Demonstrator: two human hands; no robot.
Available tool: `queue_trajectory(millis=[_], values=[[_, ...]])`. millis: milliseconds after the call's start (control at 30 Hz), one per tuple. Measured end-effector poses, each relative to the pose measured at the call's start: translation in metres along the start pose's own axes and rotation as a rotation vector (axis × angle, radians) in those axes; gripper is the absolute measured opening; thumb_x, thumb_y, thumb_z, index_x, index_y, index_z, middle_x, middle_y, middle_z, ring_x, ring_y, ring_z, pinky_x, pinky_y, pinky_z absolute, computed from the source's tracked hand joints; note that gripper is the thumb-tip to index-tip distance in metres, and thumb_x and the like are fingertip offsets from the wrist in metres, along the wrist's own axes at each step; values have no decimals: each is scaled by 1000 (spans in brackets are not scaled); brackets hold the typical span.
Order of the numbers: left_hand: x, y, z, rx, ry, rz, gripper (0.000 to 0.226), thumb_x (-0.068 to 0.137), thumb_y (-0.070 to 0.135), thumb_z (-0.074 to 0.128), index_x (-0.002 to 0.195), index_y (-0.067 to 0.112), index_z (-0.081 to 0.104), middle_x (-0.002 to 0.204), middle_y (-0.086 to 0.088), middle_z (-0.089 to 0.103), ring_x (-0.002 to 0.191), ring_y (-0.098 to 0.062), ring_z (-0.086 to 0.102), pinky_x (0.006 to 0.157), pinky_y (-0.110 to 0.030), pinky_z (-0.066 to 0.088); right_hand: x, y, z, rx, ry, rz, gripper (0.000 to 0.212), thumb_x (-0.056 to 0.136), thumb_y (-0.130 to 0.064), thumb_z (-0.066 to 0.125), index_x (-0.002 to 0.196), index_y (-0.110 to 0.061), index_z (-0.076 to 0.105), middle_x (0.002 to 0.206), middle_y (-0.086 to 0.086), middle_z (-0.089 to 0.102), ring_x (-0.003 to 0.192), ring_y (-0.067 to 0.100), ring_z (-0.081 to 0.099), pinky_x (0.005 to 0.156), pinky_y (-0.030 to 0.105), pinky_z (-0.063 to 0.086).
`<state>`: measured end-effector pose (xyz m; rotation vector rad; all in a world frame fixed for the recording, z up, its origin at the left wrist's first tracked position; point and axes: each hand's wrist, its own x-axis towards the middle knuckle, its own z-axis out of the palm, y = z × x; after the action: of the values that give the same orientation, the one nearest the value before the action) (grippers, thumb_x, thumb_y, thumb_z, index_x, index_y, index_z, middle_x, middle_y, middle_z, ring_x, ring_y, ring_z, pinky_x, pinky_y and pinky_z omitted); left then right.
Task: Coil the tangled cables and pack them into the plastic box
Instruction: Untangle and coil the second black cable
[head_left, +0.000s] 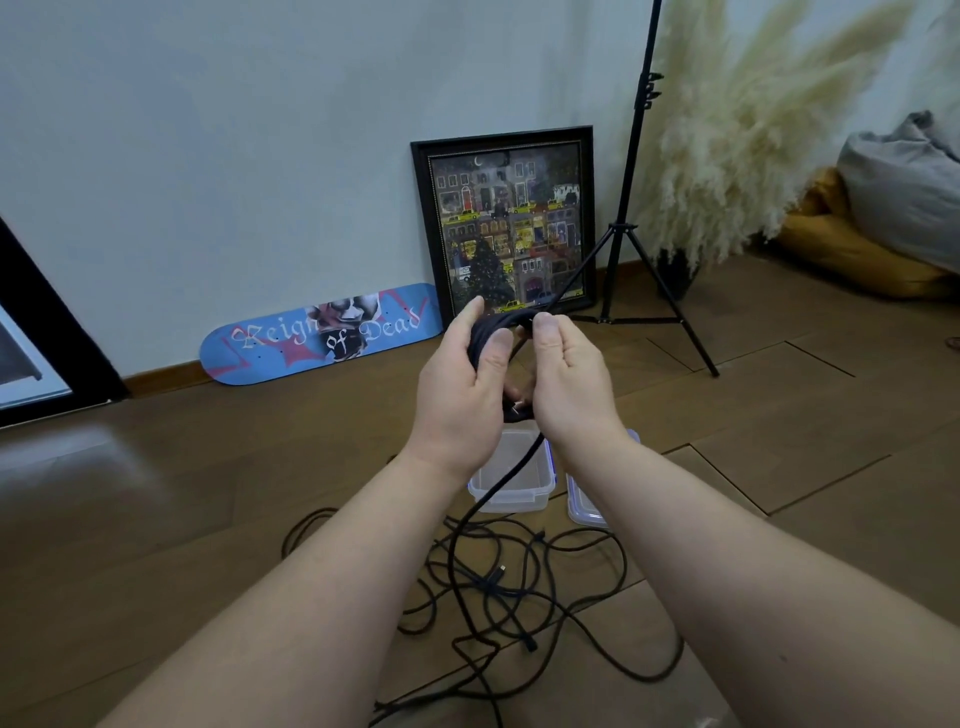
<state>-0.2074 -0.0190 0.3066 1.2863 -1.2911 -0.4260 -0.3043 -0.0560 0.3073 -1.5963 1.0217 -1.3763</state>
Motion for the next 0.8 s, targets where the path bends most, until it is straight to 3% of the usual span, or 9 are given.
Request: queue_trajectory(millis=[67,233,367,467,533,633,700,800], values=[[-2,3,-1,-56,6,25,40,103,25,46,143,19,44,69,-1,61,60,-5,56,63,-16,46,1,1,0,22,-19,-3,40,105,-32,36,93,-1,58,69,3,50,65,18,46,62,36,41],[0,3,-8,-145,45,52,25,103,20,46,126,22,54,48,9,51,50,-5,50,57,-18,45,0,-2,-5,179,-95,57,40,102,-30,46,82,2,60,61,15,55,54,21,54,60,38,48],[-1,1,-6,-141,32,32,22,103,19,48,123,23,54,52,11,52,51,-4,49,57,-17,43,-2,2,-5,106,-58,15,39,102,-32,48,66,-20,61,63,18,63,52,21,59,61,44,53],[-4,2,-2,-138,-2,32,27,102,20,49,127,30,53,68,11,54,59,-4,50,60,-19,44,-1,8,-5,-21,18,-30,42,101,-37,47,64,-21,61,60,12,66,53,19,63,62,42,54],[-6,5,0,-146,14,41,27,103,15,46,122,32,55,65,10,53,52,-5,47,54,-17,43,-1,10,-5,-99,40,-48,46,101,-40,46,64,-16,60,59,7,65,53,16,63,60,38,53],[-7,5,0,-143,84,57,26,103,14,45,114,32,60,61,3,49,53,-13,43,48,-14,40,-3,11,-3,-166,57,-82,40,101,-40,46,64,-30,58,59,-2,62,57,16,63,59,34,50],[-6,4,0,-134,121,44,25,104,15,45,111,31,62,61,6,49,54,-13,43,47,-13,40,-4,10,-2,-184,43,-111,31,101,-37,47,75,-29,63,62,-5,62,63,18,64,61,35,50],[-2,3,-3,-132,163,7,23,105,17,43,109,29,62,47,12,44,45,-7,41,46,-23,42,-7,9,-2,-233,-81,-136,26,103,-28,43,117,-24,64,79,-8,65,78,15,62,69,25,44]])
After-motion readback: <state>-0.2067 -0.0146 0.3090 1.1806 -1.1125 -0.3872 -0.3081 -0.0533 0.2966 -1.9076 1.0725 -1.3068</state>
